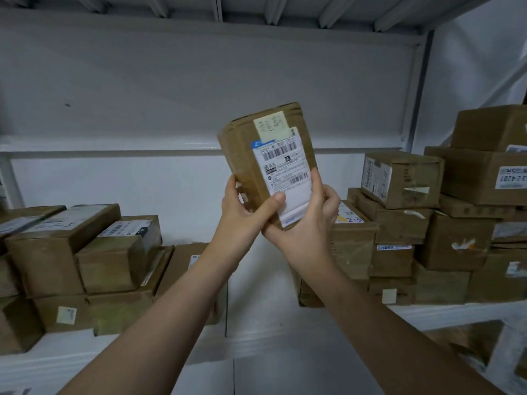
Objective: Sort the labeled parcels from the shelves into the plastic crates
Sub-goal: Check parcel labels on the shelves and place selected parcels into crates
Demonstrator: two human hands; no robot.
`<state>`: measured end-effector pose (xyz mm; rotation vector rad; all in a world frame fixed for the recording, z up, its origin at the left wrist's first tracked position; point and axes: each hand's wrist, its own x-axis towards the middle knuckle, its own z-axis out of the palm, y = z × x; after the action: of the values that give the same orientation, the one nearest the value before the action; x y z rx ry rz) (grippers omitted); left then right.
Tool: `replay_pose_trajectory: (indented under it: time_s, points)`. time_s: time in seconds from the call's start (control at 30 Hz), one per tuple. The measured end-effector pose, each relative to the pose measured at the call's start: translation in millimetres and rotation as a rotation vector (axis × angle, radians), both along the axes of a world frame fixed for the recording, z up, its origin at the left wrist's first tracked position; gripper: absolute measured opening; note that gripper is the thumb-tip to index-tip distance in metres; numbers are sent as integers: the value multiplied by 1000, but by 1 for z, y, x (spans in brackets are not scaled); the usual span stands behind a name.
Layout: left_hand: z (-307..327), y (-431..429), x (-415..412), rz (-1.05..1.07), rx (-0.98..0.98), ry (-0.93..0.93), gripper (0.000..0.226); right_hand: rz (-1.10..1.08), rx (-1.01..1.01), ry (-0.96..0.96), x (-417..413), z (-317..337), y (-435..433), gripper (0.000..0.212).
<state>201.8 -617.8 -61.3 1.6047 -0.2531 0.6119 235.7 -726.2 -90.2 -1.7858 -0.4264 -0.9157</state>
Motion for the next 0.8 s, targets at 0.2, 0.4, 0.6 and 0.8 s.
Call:
replay_pose_trajectory:
  time_s: [0.2, 0.4, 0.6, 0.8]
  points:
    - [-9, 25, 6, -4, -82, -36, 75, 188, -109, 92, 6, -3, -18, 94]
    - [-19, 31, 3, -51, 17, -72, 72, 406, 33, 98, 7, -6, -23, 48]
    - [-27, 31, 1, -41, 13, -123, 67, 442, 22, 68, 4, -11, -18, 51]
    - [-28, 31, -1, -40, 14, -122, 67, 523, 69, 61, 0, -10, -19, 49]
